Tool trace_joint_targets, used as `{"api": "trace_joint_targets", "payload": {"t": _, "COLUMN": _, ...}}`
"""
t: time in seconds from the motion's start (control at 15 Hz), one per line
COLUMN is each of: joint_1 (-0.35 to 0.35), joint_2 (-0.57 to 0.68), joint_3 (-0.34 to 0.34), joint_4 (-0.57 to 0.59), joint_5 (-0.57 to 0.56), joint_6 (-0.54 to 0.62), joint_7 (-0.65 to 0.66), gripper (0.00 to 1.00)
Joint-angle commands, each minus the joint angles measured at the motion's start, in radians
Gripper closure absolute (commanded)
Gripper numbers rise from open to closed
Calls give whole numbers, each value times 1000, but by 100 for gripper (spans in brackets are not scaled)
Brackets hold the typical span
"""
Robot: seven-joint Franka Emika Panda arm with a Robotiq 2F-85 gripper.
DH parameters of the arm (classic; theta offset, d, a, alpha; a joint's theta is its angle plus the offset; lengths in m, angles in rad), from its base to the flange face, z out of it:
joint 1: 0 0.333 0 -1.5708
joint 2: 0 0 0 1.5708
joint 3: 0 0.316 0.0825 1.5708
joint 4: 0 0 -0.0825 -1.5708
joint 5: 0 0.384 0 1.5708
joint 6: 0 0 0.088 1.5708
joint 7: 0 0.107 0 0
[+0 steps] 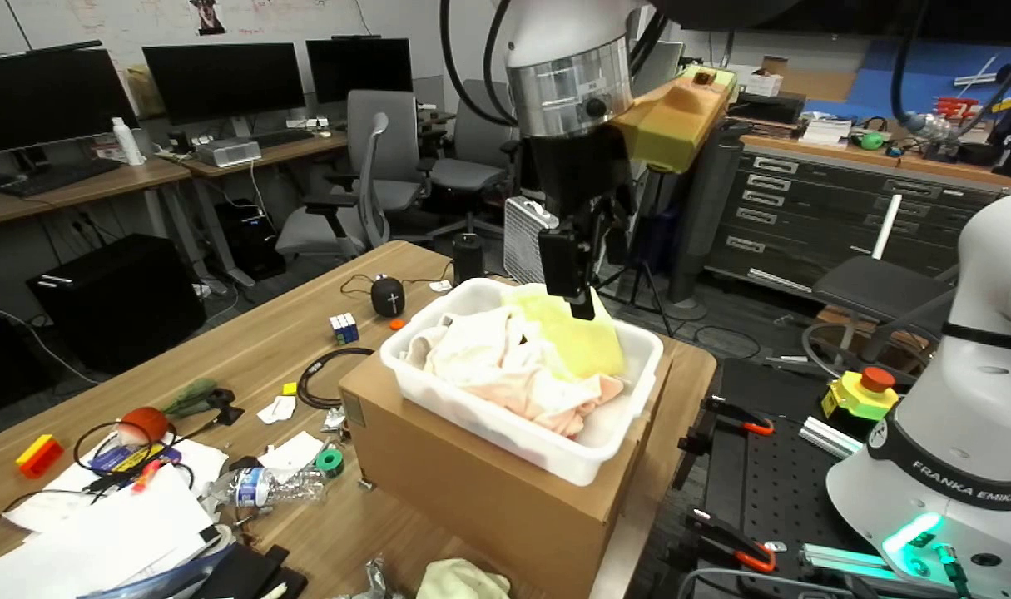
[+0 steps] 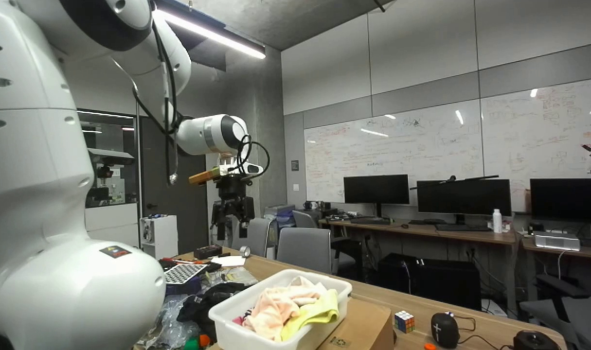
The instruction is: Take the towels and t-shirts out of the box and place them on the table
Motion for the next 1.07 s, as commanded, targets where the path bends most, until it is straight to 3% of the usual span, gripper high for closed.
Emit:
{"api": "trace_joint_targets", "payload": {"t": 0.0, "joint_1": -23, "joint_2": 2, "joint_3": -3, "joint_4": 10, "joint_5": -25, "joint_6": 14, "joint_7": -104, "gripper": 0}}
{"api": "trace_joint_targets", "payload": {"t": 0.4, "joint_1": -67, "joint_2": 62, "joint_3": -53, "joint_4": 92, "joint_5": -32, "joint_6": 86, "joint_7": -297, "gripper": 0}}
{"api": "trace_joint_targets", "payload": {"t": 1.0, "joint_1": -100, "joint_2": 257, "joint_3": -99, "joint_4": 283, "joint_5": -34, "joint_6": 136, "joint_7": -525, "gripper": 0}}
